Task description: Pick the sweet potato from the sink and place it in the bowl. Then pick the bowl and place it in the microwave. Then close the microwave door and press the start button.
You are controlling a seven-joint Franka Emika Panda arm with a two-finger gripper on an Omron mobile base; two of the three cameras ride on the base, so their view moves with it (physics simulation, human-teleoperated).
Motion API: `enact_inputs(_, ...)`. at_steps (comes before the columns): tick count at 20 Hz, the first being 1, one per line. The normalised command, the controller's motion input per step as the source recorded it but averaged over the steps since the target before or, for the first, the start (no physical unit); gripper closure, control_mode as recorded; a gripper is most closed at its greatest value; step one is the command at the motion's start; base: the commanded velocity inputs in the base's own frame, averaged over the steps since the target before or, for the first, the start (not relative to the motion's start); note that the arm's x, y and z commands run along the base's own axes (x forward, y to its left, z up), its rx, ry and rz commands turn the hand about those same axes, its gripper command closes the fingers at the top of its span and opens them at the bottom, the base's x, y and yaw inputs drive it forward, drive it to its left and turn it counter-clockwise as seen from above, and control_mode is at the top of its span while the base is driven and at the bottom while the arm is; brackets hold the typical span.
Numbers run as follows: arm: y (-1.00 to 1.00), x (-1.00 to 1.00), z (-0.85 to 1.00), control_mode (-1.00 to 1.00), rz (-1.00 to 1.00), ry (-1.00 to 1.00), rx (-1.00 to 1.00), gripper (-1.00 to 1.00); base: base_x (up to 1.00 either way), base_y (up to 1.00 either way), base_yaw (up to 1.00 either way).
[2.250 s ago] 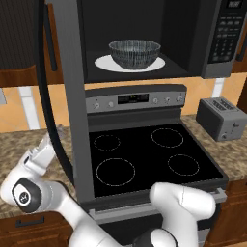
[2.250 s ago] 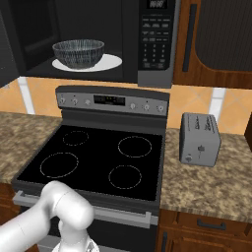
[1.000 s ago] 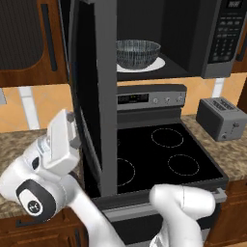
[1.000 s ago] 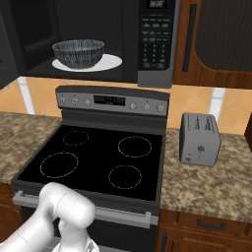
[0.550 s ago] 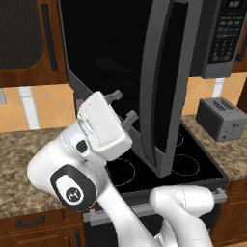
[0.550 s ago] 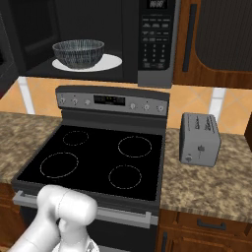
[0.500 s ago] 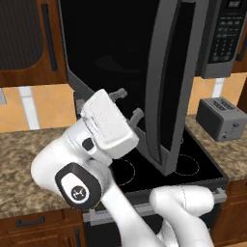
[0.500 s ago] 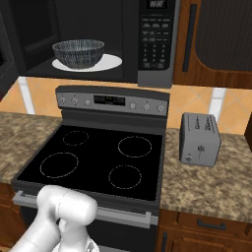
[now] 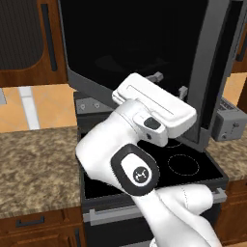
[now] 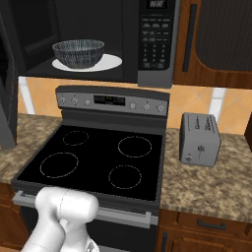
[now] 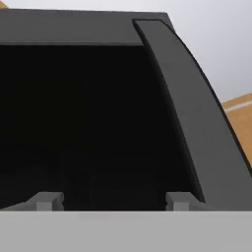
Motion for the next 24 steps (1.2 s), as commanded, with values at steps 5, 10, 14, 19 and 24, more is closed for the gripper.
enact_inputs(5, -0.82, 0.03, 0.05, -1.00, 0.47, 0.03, 0.14, -1.00, 0.00, 0.00, 0.00)
enact_inputs(10, -0.68, 0.23, 0.00, -1.00, 0.52, 0.08, 0.11, -1.00, 0.00, 0.00, 0.00)
enact_inputs(14, -0.37, 0.72, 0.00, -1.00, 0.44, 0.21, 0.09, -1.00, 0.00, 0.00, 0.00)
enact_inputs(19, -0.06, 0.99, 0.00, -1.00, 0.28, 0.26, 0.08, -1.00, 0.00, 0.00, 0.00)
enact_inputs(24, 0.00, 1.00, 0.00, -1.00, 0.14, 0.28, 0.05, -1.00, 0.00, 0.00, 0.00)
